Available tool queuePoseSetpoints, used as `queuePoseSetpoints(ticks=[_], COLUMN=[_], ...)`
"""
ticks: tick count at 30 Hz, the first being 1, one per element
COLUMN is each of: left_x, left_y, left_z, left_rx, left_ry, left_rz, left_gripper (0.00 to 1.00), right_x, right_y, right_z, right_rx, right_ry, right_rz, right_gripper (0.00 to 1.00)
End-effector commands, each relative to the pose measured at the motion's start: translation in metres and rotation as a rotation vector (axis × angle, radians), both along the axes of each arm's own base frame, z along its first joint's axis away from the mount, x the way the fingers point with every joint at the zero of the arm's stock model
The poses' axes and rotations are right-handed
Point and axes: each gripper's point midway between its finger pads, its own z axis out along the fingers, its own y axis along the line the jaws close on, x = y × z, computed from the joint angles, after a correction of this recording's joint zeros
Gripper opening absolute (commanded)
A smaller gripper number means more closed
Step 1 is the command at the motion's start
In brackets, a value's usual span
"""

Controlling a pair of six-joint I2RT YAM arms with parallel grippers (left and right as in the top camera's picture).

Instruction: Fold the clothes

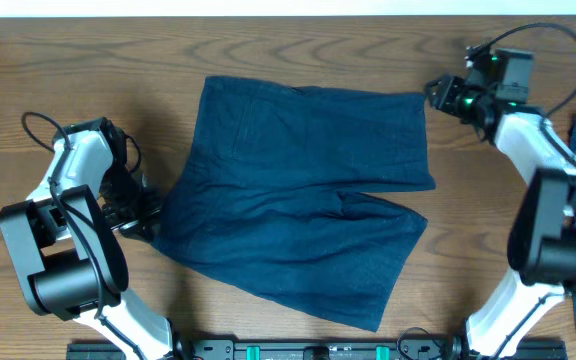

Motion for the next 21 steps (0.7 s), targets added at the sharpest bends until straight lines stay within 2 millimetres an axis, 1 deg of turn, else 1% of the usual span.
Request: queuePoseSetpoints(ticks=[1, 2, 3, 4, 5, 6, 9, 10, 13, 16, 18, 21], left_x=[0.013, 0.015, 0.017, 0.018, 0.018, 0.020, 0.023, 0.025, 0.030, 0.035, 0.041, 0.054], left_y=[-0.030, -0.032, -0.034, -0.035, -0.035, -0.034, -0.033, -0.033, -0.031, -0.031, -0.035, -0.047], left_z=[0.008, 0.009, 0.012, 0.014, 0.015, 0.017, 0.020, 0.020, 0.019, 0.018, 0.019, 0.022], left_rx=[-0.201, -0.217, -0.229, -0.235, -0.236, -0.234, -0.226, -0.223, -0.216, -0.217, -0.242, -0.310], left_ry=[-0.091, -0.100, -0.106, -0.109, -0.111, -0.118, -0.146, -0.157, -0.181, -0.200, -0.229, -0.294], left_rz=[-0.033, -0.036, -0.039, -0.041, -0.041, -0.041, -0.047, -0.049, -0.051, -0.051, -0.043, -0.028], left_gripper=[0.54, 0.62, 0.65, 0.71, 0.72, 0.73, 0.73, 0.73, 0.73, 0.73, 0.73, 0.72], right_x=[0.011, 0.013, 0.015, 0.016, 0.017, 0.019, 0.018, 0.017, 0.018, 0.014, 0.009, 0.001], right_y=[0.000, 0.002, 0.004, 0.008, 0.011, 0.016, 0.023, 0.024, 0.026, 0.030, 0.031, 0.031], right_z=[-0.024, -0.031, -0.036, -0.040, -0.043, -0.045, -0.047, -0.048, -0.049, -0.053, -0.057, -0.063], right_rx=[0.071, 0.083, 0.097, 0.114, 0.130, 0.148, 0.175, 0.174, 0.159, 0.155, 0.148, 0.151], right_ry=[0.060, 0.071, 0.079, 0.086, 0.088, 0.086, 0.089, 0.092, 0.094, 0.117, 0.145, 0.191], right_rz=[-0.064, -0.058, -0.047, -0.032, -0.018, 0.000, 0.022, 0.025, 0.021, 0.024, 0.017, 0.012], right_gripper=[0.52, 0.53, 0.54, 0.54, 0.54, 0.53, 0.36, 0.32, 0.30, 0.31, 0.35, 0.35])
